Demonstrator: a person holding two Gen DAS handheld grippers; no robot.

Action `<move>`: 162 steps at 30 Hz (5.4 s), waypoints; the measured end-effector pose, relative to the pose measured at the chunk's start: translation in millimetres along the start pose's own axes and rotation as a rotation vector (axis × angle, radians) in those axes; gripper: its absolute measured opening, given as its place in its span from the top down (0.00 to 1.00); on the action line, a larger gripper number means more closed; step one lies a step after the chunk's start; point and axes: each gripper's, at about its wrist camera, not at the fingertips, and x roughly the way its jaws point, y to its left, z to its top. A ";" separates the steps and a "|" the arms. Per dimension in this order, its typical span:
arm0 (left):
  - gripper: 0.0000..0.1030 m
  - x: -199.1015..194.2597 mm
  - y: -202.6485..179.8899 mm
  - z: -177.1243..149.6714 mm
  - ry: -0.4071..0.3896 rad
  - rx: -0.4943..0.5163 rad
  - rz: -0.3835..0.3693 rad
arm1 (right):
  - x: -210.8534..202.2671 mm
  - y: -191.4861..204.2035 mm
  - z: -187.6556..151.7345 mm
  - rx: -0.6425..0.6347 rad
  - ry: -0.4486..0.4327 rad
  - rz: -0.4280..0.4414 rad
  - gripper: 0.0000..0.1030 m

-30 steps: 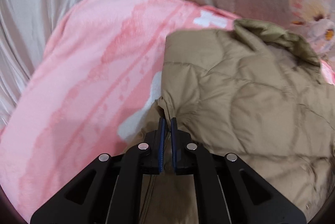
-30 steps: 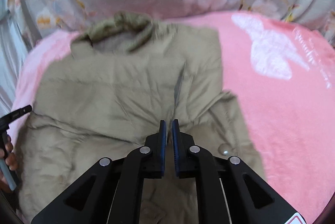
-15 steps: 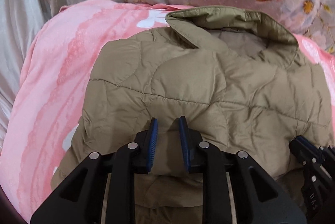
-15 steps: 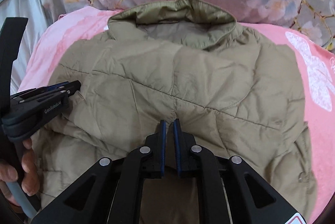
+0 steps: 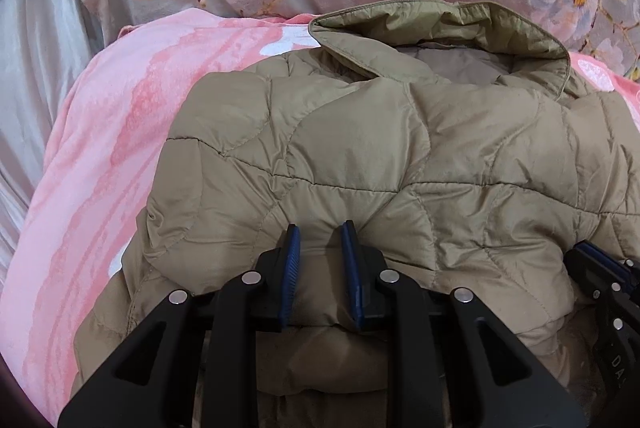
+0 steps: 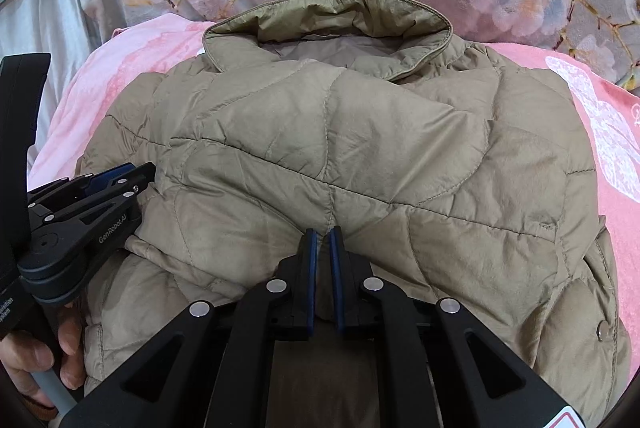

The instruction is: Fold large clothes

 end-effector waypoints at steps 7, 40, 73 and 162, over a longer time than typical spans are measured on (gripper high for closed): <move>0.80 0.7 -3.5 0.6 -0.002 0.014 0.024 | 0.7 -1.1 -1.3 -0.001 0.001 -0.001 0.92; 0.82 74.2 27.6 122.2 0.173 -0.330 -0.390 | 53.2 -94.0 106.4 0.438 -0.012 0.232 0.84; 0.92 36.0 27.3 98.4 0.013 -0.098 -0.277 | 14.0 -96.2 93.6 0.230 -0.040 0.022 0.94; 0.18 -59.4 46.2 -4.8 0.006 -0.014 -0.207 | -135.6 -104.6 -49.4 0.143 -0.076 0.014 0.35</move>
